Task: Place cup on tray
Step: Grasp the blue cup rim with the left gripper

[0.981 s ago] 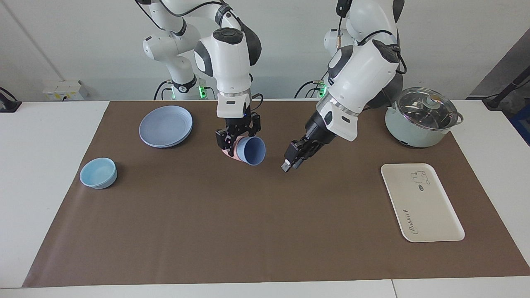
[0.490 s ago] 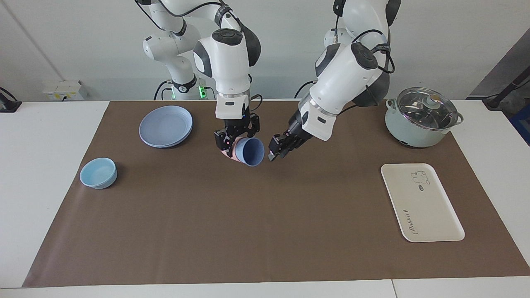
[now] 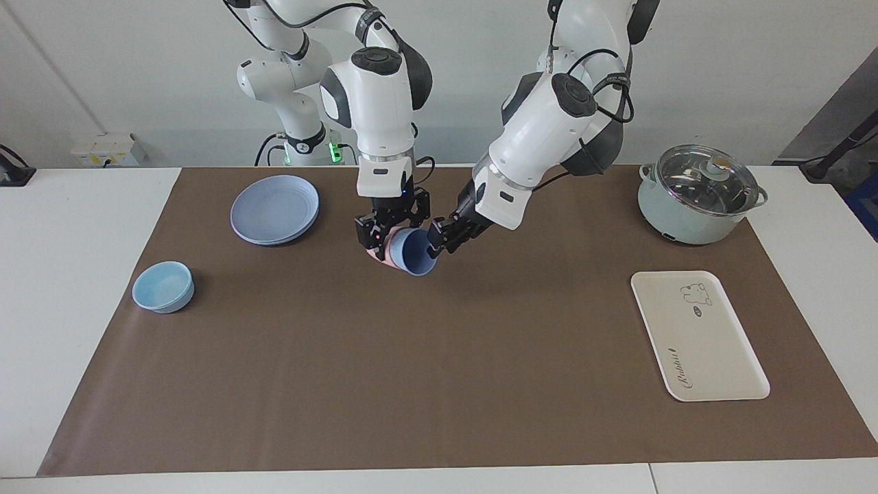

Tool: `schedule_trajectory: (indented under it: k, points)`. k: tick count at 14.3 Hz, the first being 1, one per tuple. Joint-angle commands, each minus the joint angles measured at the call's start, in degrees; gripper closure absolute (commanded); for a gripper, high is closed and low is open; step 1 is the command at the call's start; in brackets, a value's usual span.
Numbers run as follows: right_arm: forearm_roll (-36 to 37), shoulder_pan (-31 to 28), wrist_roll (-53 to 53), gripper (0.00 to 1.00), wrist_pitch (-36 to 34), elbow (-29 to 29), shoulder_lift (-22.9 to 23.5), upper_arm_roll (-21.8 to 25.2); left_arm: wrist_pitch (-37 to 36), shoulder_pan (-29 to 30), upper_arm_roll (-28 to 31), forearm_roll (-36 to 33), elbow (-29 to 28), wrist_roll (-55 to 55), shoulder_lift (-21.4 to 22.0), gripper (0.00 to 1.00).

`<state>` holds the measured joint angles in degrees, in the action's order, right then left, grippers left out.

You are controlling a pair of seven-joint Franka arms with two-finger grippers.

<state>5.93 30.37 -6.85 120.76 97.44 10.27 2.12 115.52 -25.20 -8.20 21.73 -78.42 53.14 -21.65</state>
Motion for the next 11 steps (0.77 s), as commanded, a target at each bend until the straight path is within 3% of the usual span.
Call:
schedule_trajectory:
  k: [1,6,8,10,11]
  points:
    - [1.2,-0.4,0.6,1.00,-0.8,-1.5,0.7,-0.3,0.9,-1.8,0.7,-0.6,-4.6,0.8,3.3,0.52]
    - [1.2,-0.5,0.6,1.00,-0.4,-1.5,0.7,-0.4,5.1,-3.3,0.7,-0.3,-8.3,0.9,4.7,0.56]
    - [1.2,-0.5,0.6,1.00,-0.4,-1.5,0.7,-0.4,5.5,-3.1,0.8,0.3,-7.6,1.0,4.4,0.73]
    - [1.2,-0.5,0.6,1.00,-0.4,-1.5,0.8,-0.4,5.7,-3.0,0.8,0.3,-7.6,0.9,4.3,1.00]
    - [1.2,-0.5,0.6,1.00,-0.4,-1.5,0.8,-0.4,5.9,-3.0,0.8,0.3,-7.6,1.0,4.3,1.00]
